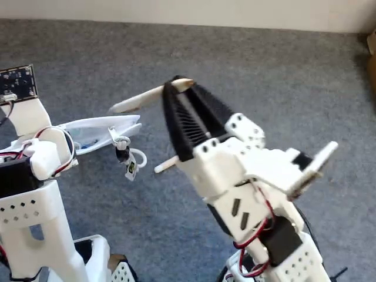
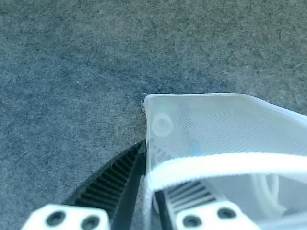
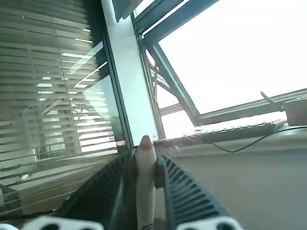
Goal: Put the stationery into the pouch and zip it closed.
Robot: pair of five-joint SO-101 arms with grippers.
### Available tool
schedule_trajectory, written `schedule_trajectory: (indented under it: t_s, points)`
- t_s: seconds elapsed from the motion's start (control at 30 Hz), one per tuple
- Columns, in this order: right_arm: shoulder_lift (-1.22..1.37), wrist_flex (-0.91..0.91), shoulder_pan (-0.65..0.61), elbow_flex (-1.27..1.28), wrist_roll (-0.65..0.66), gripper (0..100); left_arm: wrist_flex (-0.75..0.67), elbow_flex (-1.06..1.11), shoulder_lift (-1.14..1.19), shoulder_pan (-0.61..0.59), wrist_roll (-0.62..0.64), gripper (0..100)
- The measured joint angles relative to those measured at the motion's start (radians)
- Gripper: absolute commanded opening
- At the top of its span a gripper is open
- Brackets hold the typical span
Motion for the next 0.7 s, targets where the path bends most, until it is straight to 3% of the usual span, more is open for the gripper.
schedule_trajectory:
  t_s: [0.33,0.47,0.7]
  points:
    - [0.198,0.000,-0.068,0.000,0.000,0.5,0.000,0.000,0.000,0.000,0.000,1]
    - [0.281,-0.077,-0.074,0.003,0.000,0.5,0.000,0.000,0.000,0.000,0.000,1]
    - [0.376,-0.124,-0.117,0.034,0.278,0.5,-0.006,0.000,0.000,0.003,0.000,1]
